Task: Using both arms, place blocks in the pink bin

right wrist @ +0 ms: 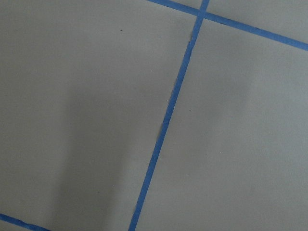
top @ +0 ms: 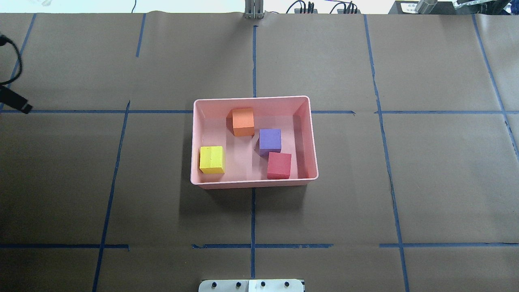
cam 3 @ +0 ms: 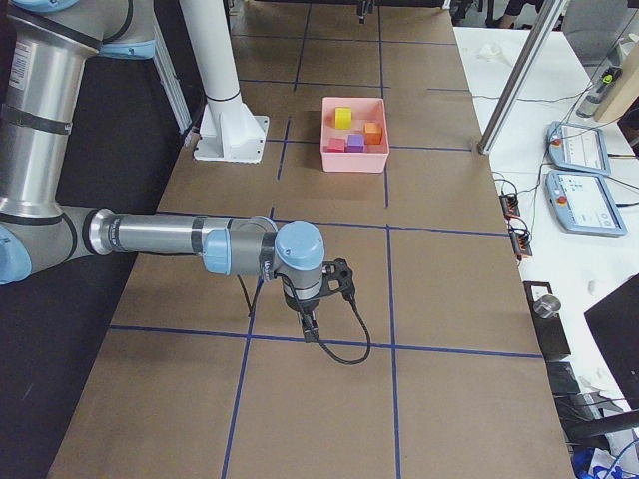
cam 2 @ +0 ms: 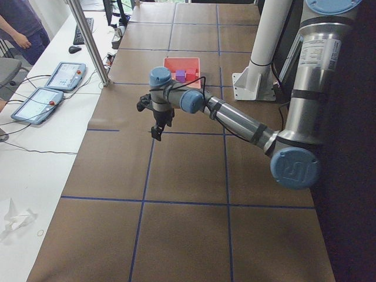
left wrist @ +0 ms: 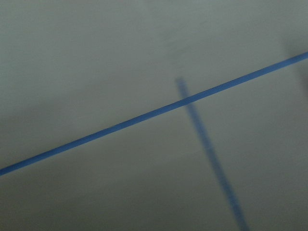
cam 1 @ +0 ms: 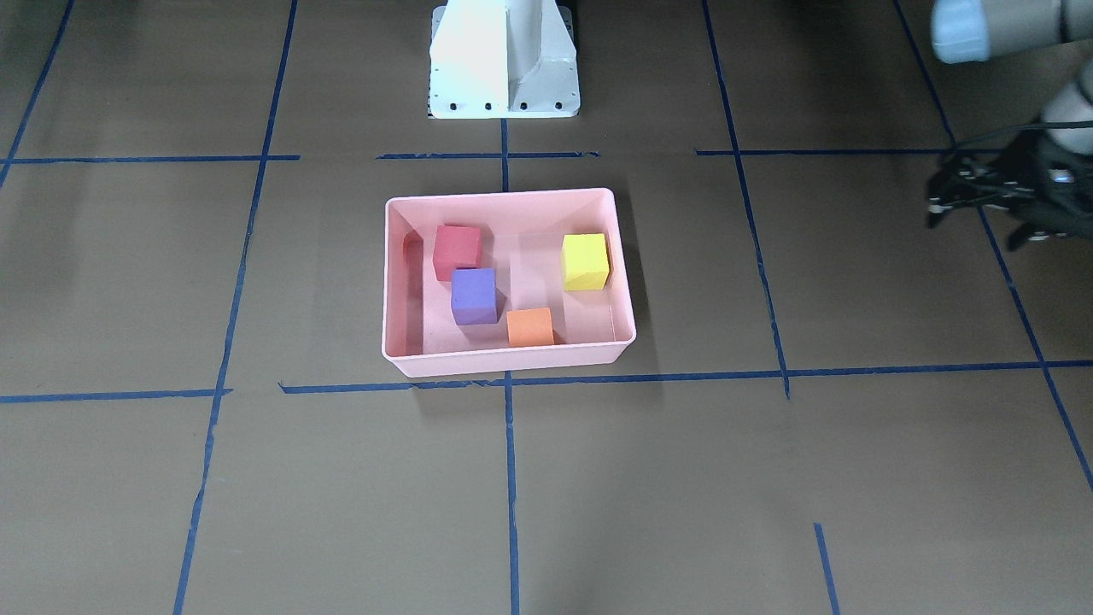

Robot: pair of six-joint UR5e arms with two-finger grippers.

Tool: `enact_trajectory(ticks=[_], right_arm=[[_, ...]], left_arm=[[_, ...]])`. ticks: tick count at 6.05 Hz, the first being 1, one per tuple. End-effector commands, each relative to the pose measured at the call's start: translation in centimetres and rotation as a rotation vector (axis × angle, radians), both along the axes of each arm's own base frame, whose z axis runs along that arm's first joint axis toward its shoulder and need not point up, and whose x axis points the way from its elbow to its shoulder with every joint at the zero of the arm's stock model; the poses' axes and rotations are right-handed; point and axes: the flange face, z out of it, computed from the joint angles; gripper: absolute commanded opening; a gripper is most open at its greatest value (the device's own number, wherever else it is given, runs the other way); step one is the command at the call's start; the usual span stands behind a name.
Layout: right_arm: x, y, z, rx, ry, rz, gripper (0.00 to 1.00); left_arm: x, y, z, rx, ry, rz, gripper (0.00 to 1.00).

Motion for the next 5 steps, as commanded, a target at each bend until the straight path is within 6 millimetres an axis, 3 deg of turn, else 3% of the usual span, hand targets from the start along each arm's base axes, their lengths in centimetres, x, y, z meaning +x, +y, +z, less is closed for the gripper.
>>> enact_trajectory(ticks=[1, 2, 3, 5], right_arm=[[0.5, 0.1, -0.3, -0.052, -0.003, 0.074, 1.00], [0.5, -0.1, -0.2, -0.053, -0.004, 0.074, 1.00], [0.5, -0.1, -0.2, -0.053, -0.004, 0.074, 1.00], [0.5, 0.1, 0.0, -0.057, -0.004, 0.074, 1.00]], left_arm=[[-11.7, 3.9, 11.7, -0.086, 0.018, -0.038, 1.00], [-15.2, 7.6, 16.0, -0.154, 0.092, -0.090, 1.00], [-15.6, 10.4, 18.5, -0.217, 0.090, -0.107, 1.00], [-16.5, 10.9, 19.0, -0.217, -0.020, -0.117, 1.00]])
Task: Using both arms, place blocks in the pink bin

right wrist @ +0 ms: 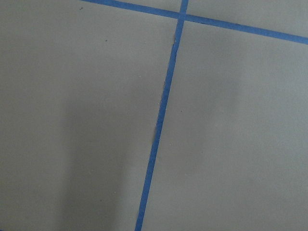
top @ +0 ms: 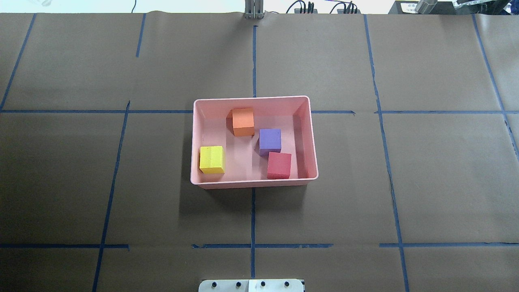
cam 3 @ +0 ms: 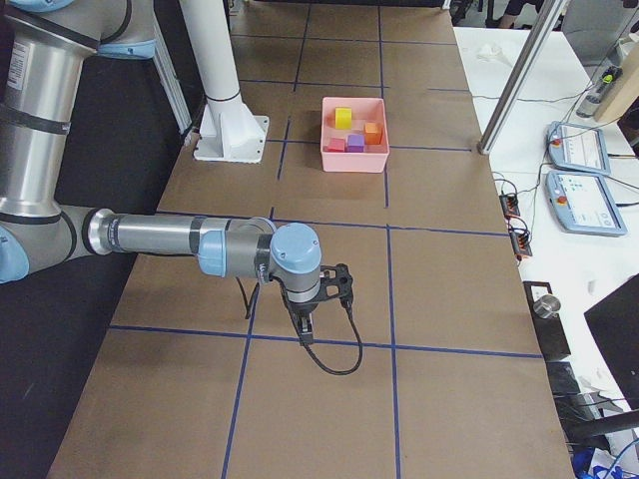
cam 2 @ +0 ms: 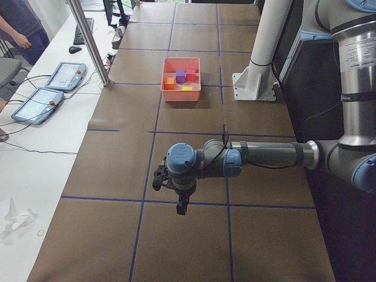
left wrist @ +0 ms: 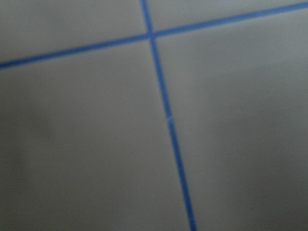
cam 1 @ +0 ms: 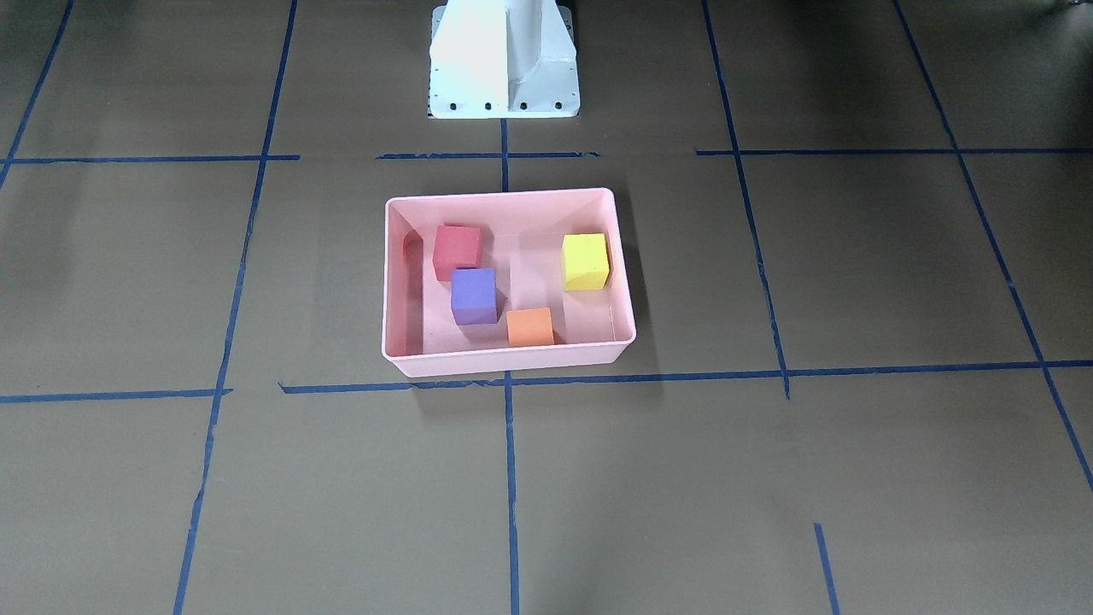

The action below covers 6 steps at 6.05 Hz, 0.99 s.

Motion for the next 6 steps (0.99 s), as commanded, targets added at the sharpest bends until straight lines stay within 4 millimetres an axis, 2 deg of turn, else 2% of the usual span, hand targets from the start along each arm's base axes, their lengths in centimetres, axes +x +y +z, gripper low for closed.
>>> enact_trajectory(ticks=[1, 3, 6], right_arm=[[0.0, 0.2, 0.2, -0.006, -0.002, 0.000, 1.00], [0.0, 0.3, 0.6, -0.015, -0.005, 0.001, 1.00], [0.0, 0.4, 0.8, -0.020, -0.005, 0.001, 1.00]], left_arm=[[-0.4, 0.3, 0.0, -0.002, -0.045, -0.002, 1.00], [-0.4, 0.9, 0.9, -0.018, -0.043, 0.002, 1.00], [-0.3, 1.0, 1.2, -0.023, -0.041, 0.004, 1.00]])
